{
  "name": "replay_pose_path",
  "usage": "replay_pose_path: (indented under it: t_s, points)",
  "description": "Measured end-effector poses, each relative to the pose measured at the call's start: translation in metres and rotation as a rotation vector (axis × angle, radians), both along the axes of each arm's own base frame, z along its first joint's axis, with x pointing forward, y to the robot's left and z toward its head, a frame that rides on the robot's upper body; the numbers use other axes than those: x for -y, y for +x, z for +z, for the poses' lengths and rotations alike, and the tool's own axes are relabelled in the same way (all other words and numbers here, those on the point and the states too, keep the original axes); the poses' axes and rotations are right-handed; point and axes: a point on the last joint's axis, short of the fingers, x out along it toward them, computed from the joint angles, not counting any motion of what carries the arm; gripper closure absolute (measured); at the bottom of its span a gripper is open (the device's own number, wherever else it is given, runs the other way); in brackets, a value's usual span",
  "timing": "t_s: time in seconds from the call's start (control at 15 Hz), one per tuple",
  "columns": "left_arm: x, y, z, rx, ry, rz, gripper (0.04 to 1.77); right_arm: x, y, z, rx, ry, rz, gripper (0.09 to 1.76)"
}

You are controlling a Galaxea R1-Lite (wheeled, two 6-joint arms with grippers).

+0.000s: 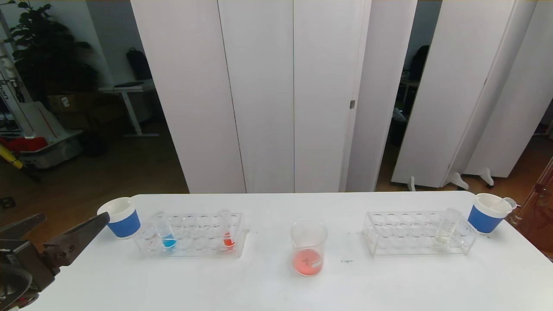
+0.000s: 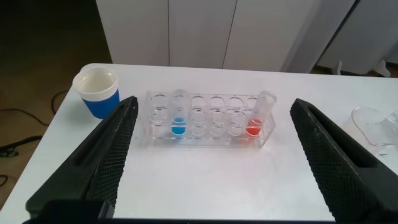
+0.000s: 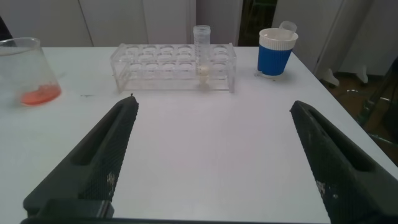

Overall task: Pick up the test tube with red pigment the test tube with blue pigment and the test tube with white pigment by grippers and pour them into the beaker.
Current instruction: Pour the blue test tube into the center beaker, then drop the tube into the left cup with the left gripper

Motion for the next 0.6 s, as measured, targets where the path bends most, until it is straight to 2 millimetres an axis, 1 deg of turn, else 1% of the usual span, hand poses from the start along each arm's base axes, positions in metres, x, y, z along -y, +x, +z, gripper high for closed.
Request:
replay_pose_path:
  t_s: [0.2,0.6]
  points:
    - [0.002,0.015,-0.018,-0.011,0.002,-0.008,0.06,0.000,0.000,0.000,0.000,0.000,0.000,0.10]
    - [0.004,0.038,-0.052,-0.037,-0.002,-0.006,0.06,0.000,0.000,0.000,0.000,0.000,0.000,0.10]
